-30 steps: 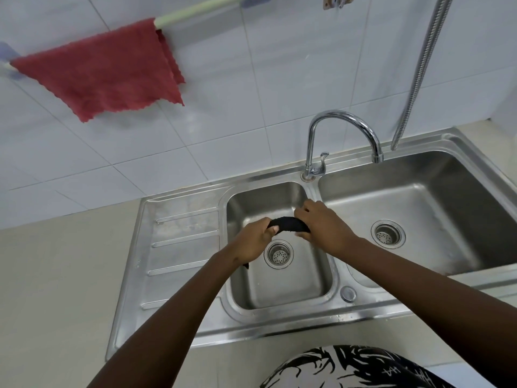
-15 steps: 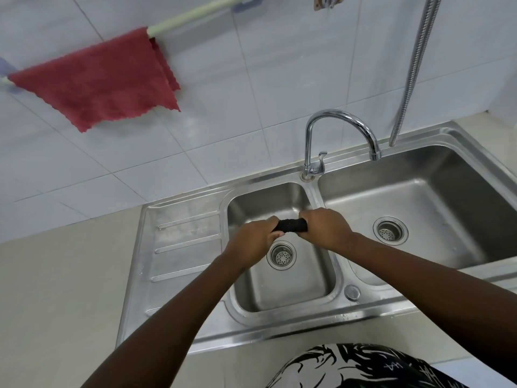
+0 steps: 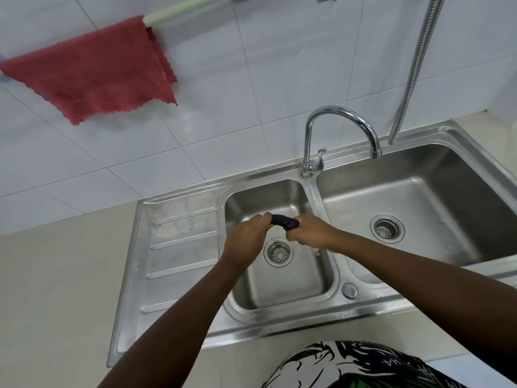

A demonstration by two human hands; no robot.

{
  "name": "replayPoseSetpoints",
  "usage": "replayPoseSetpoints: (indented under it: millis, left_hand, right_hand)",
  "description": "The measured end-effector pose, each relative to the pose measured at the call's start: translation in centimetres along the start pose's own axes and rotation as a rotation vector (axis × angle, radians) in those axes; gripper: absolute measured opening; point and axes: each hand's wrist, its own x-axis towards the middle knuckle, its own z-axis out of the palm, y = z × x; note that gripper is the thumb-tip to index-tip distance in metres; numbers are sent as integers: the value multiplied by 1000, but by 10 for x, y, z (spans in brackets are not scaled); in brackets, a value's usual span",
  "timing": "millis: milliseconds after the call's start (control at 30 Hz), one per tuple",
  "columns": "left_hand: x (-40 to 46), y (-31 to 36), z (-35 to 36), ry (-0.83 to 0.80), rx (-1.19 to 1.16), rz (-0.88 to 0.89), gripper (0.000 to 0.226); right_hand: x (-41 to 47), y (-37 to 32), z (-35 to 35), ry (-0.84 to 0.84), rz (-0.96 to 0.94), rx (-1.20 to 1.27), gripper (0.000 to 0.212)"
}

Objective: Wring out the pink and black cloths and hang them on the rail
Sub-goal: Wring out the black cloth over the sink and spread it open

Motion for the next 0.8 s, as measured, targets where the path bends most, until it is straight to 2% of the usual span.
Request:
replayPoseSetpoints:
  millis: [67, 233, 433, 567, 667, 733, 800]
  left_hand:
    - [0, 0, 1, 37, -5, 5, 14]
    - [-1, -2, 5, 57, -22, -1, 7]
    - [-5, -3, 8, 83, -17, 16, 10]
    - [-7, -2, 8, 91, -11, 3, 20]
    - [-5, -1, 9, 94, -23, -7, 9]
    - [-5, 2, 7, 65, -43, -57, 26]
    - [-4, 8, 4, 31, -83, -129, 32]
  right_hand:
    - [-3, -1, 1, -34, 39, 107, 16]
    - [-7, 2, 10, -106, 104, 324, 17]
    - [-11, 2, 14, -160, 115, 416, 18]
    - [-13, 3, 14, -174, 99, 437, 21]
    - [-13, 2, 14, -161, 94, 437, 19]
    - [-14, 0, 12, -118, 64, 374, 14]
    - [-15, -3, 5, -62, 4, 241, 11]
